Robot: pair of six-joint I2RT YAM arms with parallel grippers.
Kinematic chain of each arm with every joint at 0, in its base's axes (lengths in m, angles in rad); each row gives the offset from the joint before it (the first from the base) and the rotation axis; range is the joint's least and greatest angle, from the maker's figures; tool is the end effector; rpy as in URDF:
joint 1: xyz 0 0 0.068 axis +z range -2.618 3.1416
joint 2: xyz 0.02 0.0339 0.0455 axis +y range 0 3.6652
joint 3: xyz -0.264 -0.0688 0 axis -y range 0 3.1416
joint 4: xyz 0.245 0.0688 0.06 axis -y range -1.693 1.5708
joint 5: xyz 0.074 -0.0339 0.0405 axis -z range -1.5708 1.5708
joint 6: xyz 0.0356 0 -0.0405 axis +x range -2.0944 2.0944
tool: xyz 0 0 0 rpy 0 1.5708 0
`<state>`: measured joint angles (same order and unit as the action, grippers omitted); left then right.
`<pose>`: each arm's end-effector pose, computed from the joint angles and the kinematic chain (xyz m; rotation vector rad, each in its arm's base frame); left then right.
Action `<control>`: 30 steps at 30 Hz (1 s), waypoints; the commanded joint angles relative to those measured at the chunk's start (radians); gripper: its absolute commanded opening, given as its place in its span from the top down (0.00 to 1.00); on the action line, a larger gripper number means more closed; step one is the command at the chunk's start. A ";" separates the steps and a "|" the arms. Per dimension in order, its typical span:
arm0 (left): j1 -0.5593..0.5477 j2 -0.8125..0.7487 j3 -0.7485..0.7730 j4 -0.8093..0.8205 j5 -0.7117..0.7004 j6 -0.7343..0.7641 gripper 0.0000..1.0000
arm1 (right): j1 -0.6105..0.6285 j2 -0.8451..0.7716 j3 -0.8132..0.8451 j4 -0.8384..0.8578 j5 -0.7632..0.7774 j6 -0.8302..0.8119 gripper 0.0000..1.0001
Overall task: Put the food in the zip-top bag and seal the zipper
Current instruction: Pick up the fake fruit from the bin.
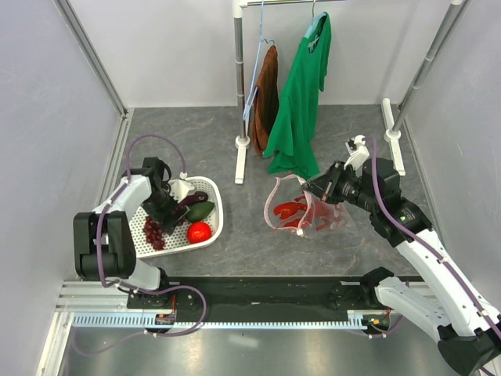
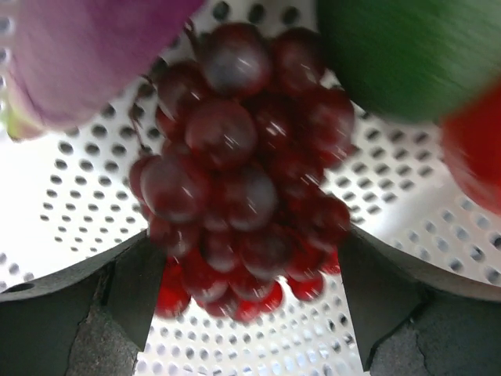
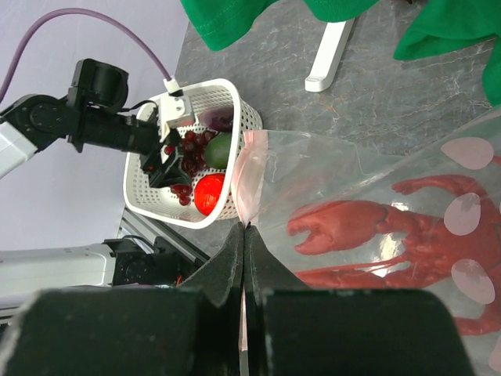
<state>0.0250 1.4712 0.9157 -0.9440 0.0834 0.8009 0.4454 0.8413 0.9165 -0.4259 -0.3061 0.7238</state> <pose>0.2414 0.0031 0.1888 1.1550 2.8142 -0.0727 0.1625 0.0895 0.3515 0.0654 2.0570 1.0525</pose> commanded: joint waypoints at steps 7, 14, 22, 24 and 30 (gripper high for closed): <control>0.003 0.075 -0.014 0.128 0.022 0.021 0.40 | -0.004 0.004 -0.004 0.038 -0.005 -0.020 1.00; 0.003 -0.050 0.041 -0.048 0.097 -0.029 0.93 | -0.005 -0.001 -0.005 0.036 0.001 -0.023 1.00; 0.004 -0.170 0.228 -0.295 0.216 -0.075 0.98 | -0.004 -0.004 -0.019 0.038 0.005 -0.011 1.00; 0.004 -0.176 0.314 -0.364 0.288 -0.086 0.98 | -0.002 -0.004 -0.021 0.041 0.001 -0.003 1.00; -0.014 -0.190 0.625 -0.432 0.769 -0.161 0.98 | -0.004 0.004 -0.021 0.067 -0.013 0.011 1.00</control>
<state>0.0261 1.3209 1.3369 -1.3041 0.4652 0.7254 0.4458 0.8482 0.8921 -0.4107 -0.3126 0.7219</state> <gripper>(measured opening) 0.138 0.007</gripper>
